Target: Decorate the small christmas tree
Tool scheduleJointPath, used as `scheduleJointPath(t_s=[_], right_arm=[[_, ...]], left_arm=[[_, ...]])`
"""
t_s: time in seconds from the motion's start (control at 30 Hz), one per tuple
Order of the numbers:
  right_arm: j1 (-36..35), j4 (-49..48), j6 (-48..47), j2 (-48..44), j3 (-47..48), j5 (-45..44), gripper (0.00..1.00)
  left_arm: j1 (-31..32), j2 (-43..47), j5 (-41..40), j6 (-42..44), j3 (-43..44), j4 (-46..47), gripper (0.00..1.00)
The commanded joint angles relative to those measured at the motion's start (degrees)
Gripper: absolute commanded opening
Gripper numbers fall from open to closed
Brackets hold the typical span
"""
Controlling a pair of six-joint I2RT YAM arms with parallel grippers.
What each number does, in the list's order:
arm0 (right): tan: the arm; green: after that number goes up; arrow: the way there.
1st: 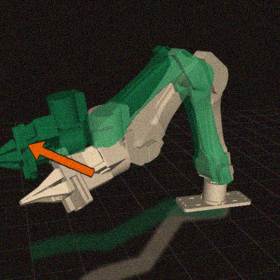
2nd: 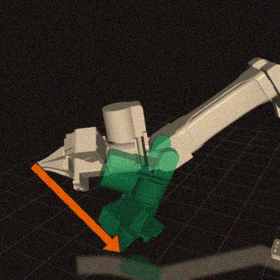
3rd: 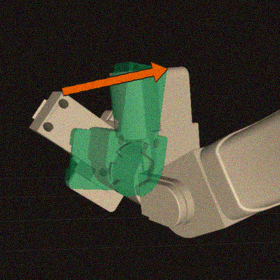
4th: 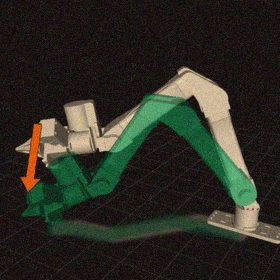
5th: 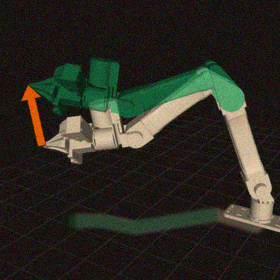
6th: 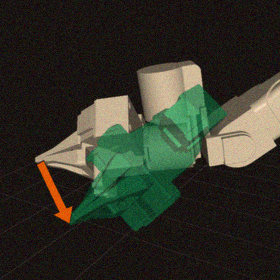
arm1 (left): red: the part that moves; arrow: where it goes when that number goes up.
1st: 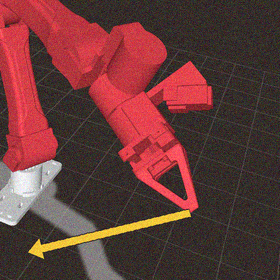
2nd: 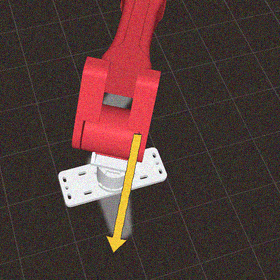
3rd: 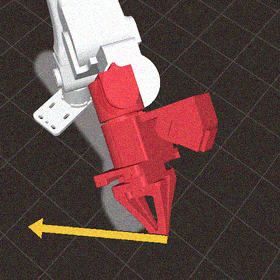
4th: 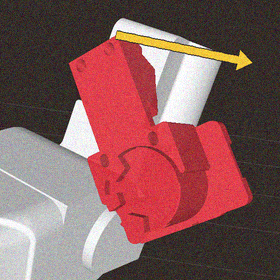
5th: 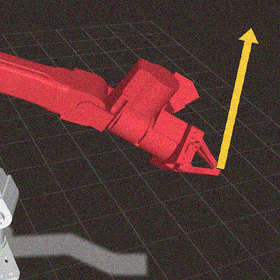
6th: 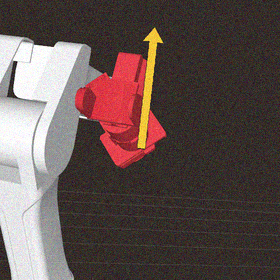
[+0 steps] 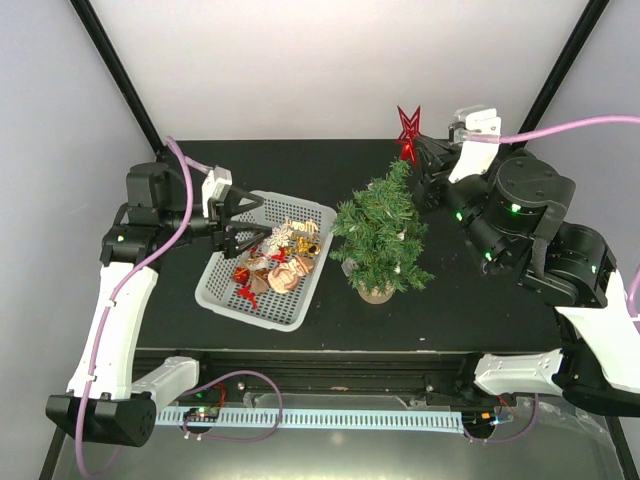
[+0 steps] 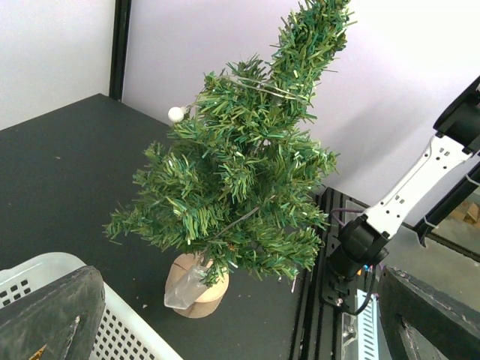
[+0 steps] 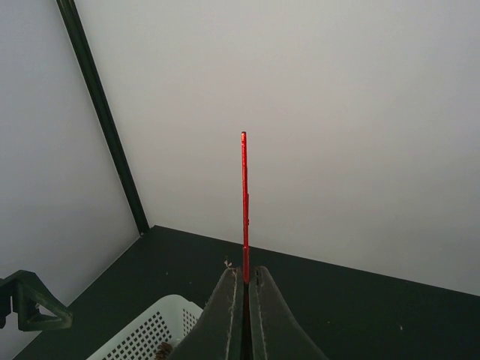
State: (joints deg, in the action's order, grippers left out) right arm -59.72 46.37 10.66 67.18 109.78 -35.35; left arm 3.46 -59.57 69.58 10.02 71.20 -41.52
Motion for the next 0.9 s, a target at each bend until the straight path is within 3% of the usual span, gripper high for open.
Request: scheduleJointPath(t_s=[0.0,0.87], right_arm=[[0.14,0.09,0.89,-0.16,1.15,1.01,0.01],[0.14,0.69,3.00,-1.89,-4.97,1.22,0.01]], left_arm=[[0.19,0.84,1.13,-0.53,0.16,1.04,0.99],[0.20,0.77,1.50,-1.24,0.12,1.55,0.99]])
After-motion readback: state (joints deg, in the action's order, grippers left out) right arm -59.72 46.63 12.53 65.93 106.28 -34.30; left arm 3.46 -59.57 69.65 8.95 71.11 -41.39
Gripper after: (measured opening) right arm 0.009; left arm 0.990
